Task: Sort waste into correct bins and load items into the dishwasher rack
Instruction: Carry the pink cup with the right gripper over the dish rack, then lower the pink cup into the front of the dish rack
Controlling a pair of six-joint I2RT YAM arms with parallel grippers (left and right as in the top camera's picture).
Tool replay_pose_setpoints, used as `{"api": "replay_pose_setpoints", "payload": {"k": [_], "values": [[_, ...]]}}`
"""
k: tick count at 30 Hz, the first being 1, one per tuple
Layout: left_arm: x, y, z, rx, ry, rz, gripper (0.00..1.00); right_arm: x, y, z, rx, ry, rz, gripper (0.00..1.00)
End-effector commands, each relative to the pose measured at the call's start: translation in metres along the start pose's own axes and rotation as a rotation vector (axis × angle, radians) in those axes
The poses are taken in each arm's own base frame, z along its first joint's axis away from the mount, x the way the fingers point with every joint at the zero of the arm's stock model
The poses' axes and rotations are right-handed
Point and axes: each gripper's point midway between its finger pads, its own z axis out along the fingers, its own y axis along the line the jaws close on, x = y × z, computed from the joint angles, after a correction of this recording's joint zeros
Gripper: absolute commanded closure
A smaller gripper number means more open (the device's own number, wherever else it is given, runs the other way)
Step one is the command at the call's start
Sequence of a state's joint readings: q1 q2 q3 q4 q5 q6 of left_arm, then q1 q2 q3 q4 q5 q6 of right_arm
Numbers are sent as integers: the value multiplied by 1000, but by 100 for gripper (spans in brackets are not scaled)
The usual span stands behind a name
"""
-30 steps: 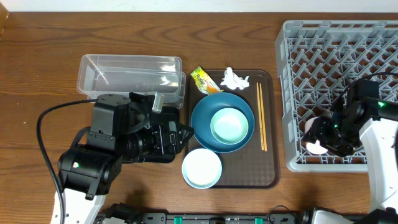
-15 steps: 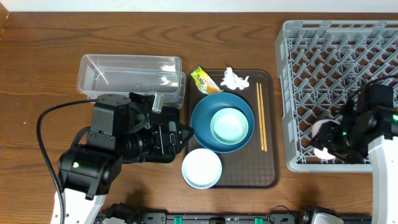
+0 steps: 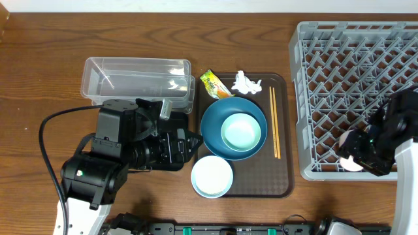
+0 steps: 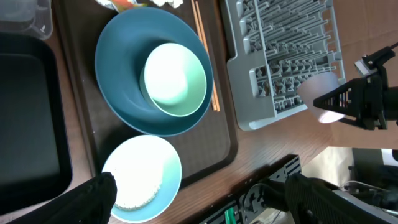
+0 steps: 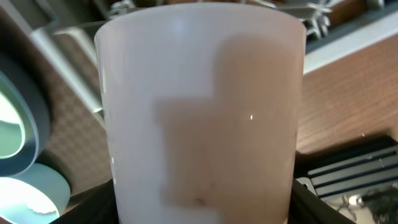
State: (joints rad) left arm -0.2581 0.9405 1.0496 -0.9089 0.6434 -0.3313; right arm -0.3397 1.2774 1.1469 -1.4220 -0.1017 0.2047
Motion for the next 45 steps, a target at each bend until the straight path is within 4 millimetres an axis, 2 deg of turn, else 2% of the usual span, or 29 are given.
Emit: {"api": "replay_pose_setpoints", "payload": {"k": [1, 5, 9, 11, 17, 22, 29, 32, 35, 36, 37, 40, 43, 45], "values": [[-3, -1, -3, -9, -11, 29, 11, -2, -9, 7, 27, 53, 53, 53], [-2, -1, -3, -10, -9, 28, 11, 6, -8, 20, 26, 155, 53, 52], [-2, -1, -3, -10, -7, 27, 11, 6, -10, 31, 35, 197, 58, 51], [-1, -1, -3, -11, -6, 25, 11, 3, -10, 35, 37, 207, 60, 44], [-1, -1, -3, -11, -6, 25, 11, 1, 0, 39, -17, 226, 79, 13], [-1, -1, -3, -11, -5, 25, 11, -8, 9, 33, -62, 194, 78, 10], [-1, -1, -3, -11, -6, 26, 11, -35, 44, 3, -237, 73, -19, 22], [-1, 0, -3, -11, -4, 24, 11, -39, 44, -7, -211, 21, -46, 24], [0, 0, -3, -14, 1, 21, 11, -32, 42, -10, -197, 23, -52, 37], [0, 0, -3, -14, 1, 21, 11, -26, 42, -11, -193, 43, -62, 51], [0, 0, -3, -14, 0, 21, 11, -13, 43, -8, -178, 88, -82, 74], [0, 2, -3, -25, -4, 21, 11, 6, 32, 6, -83, 157, -62, 96], [-1, 5, -3, -41, -9, 20, 11, 11, 8, 29, 63, 167, 38, 99], [0, 5, -3, -44, -6, 18, 11, 16, 5, 46, 56, 186, 74, 99]]}}
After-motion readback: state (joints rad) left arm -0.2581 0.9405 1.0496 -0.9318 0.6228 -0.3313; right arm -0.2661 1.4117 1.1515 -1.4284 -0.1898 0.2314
